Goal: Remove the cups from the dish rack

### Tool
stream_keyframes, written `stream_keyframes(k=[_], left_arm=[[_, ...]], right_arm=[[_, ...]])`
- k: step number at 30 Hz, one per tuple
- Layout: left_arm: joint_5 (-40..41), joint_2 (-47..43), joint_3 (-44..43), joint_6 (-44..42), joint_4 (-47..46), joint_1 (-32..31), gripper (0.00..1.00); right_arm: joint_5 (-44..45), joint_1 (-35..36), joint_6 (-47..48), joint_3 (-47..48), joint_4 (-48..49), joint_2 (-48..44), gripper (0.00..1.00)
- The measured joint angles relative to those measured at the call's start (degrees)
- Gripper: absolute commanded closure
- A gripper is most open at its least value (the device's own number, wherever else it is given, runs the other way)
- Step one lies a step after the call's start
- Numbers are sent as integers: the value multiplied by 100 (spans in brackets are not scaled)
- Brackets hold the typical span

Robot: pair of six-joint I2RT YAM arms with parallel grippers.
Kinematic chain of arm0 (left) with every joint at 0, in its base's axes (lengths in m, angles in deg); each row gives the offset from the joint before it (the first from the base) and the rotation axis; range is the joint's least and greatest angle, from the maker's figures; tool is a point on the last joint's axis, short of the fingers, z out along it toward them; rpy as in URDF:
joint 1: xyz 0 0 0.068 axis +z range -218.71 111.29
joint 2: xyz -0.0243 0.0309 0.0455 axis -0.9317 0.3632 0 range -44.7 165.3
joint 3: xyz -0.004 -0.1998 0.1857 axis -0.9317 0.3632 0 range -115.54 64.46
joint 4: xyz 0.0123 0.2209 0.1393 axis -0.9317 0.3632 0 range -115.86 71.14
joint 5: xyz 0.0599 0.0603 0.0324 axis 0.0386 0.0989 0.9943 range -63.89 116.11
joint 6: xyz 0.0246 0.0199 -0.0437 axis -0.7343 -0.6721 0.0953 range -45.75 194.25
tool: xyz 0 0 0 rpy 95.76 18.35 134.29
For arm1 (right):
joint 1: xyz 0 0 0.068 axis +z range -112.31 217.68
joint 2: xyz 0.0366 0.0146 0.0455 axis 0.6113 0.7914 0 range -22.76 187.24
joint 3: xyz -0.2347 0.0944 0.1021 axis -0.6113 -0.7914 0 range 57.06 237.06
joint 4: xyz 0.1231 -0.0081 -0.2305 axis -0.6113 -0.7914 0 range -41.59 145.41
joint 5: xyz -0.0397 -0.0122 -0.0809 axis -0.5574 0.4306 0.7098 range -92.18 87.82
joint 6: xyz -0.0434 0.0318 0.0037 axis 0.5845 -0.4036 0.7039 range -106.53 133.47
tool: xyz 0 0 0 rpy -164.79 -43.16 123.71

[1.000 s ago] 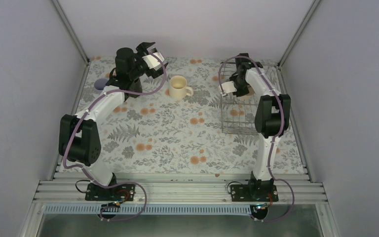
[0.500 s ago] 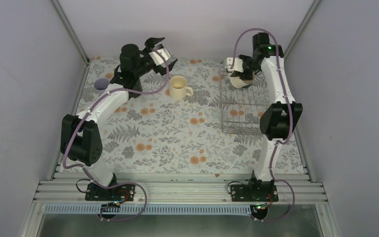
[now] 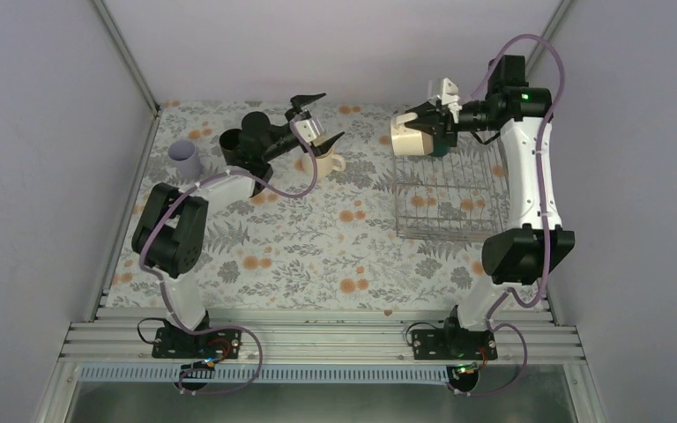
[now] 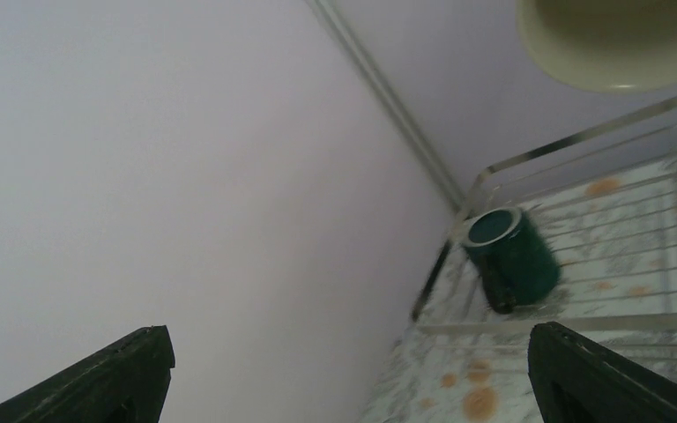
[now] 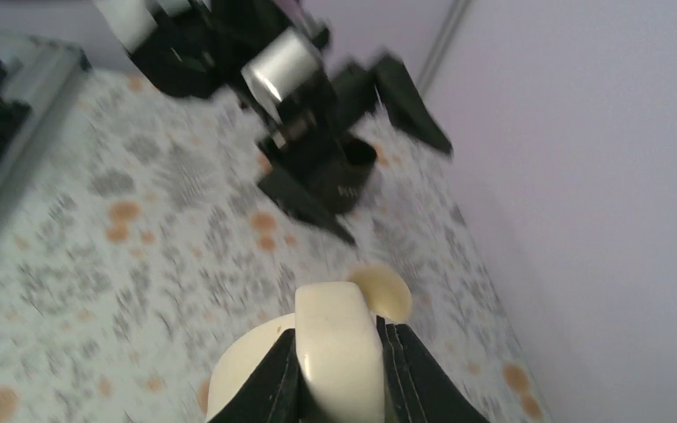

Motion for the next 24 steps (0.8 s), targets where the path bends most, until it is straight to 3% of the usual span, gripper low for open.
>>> stream_keyframes(k=[6, 12, 24], left_arm=[[-1300, 592, -739, 1095, -92, 37, 0], [-2457, 728, -1458, 1891, 35, 31, 1], [-3279, 1027, -1934, 2518, 396, -44, 6]], right_arm=[[-1012, 179, -391, -120, 7, -98, 97], [-1276, 540, -540, -247, 7, -83, 97], [-1510, 833, -640, -90, 37, 76, 97]])
